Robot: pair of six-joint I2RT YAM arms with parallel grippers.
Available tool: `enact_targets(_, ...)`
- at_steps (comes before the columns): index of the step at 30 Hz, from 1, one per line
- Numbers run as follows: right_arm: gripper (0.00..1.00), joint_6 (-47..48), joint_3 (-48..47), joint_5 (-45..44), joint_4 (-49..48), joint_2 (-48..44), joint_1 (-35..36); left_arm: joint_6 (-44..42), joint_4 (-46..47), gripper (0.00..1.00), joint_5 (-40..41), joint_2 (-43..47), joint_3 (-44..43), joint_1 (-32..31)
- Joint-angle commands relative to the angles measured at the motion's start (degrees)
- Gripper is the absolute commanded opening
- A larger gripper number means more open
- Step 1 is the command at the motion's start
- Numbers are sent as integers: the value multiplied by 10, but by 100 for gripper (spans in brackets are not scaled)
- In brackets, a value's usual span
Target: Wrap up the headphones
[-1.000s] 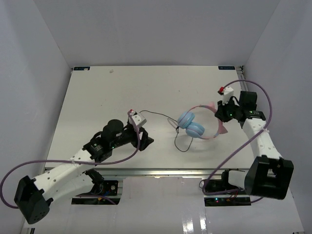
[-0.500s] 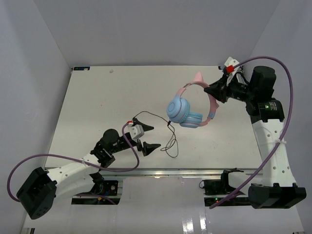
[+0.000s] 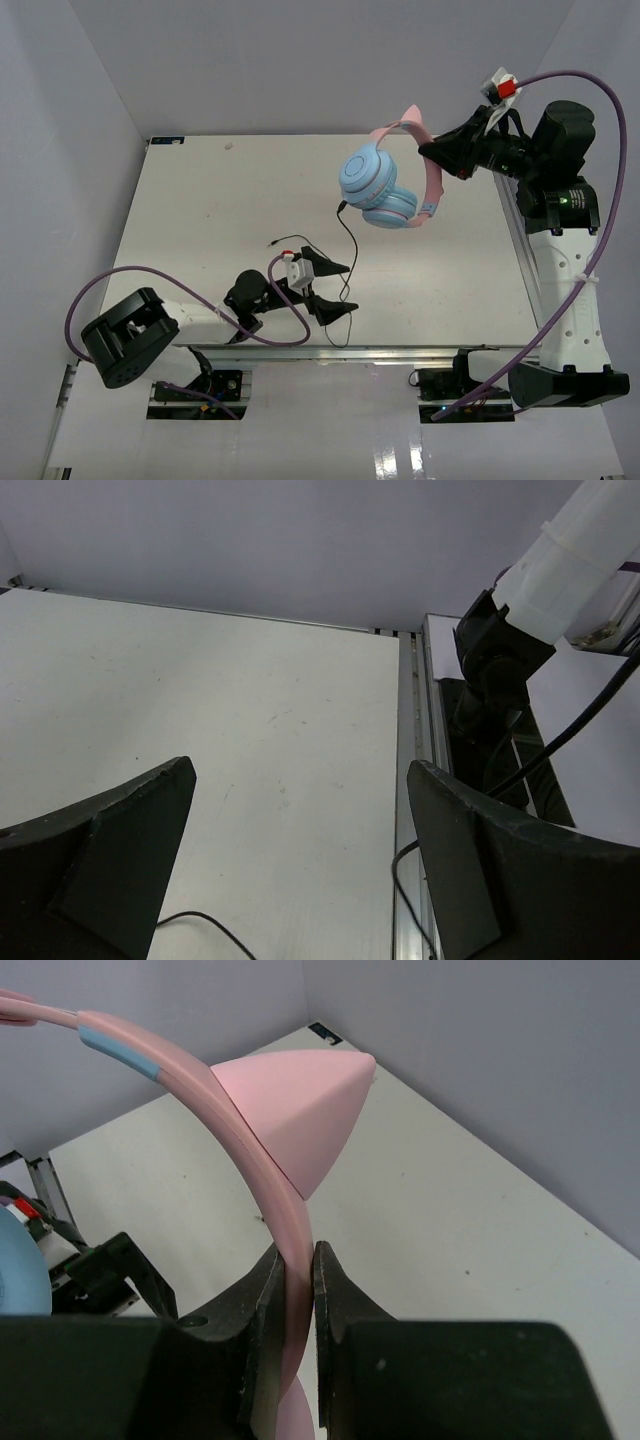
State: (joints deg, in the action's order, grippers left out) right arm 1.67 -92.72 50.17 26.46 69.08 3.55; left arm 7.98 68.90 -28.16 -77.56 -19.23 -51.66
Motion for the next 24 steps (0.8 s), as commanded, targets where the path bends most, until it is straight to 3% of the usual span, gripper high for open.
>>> enact_targets(1, 8, -60, -64, -1, -39, -3, 1, -34, 8, 98, 31, 1, 13, -3)
enact_targets(6, 8, -60, -51, 4, -42, -8, 1, -102, -29, 98, 329, 77, 46, 27)
enact_targets(10, 8, -56, -39, 6, -43, -10, 1, -107, -140, 98, 437, 139, 16, 44)
enact_targets(16, 8, -55, -25, 5, -49, -6, 1, -102, -168, 98, 371, 205, 34, 52)
enact_targets(17, 8, -53, -25, 4, -48, -5, 1, -95, -167, 98, 330, 232, 43, 58)
enact_targets(21, 8, -37, -32, -1, -34, 0, 1, -31, -183, 98, 17, 304, 84, 99)
enact_targets(24, 8, -31, -31, -2, -28, 3, 1, -23, -257, 98, -58, 355, 87, 102)
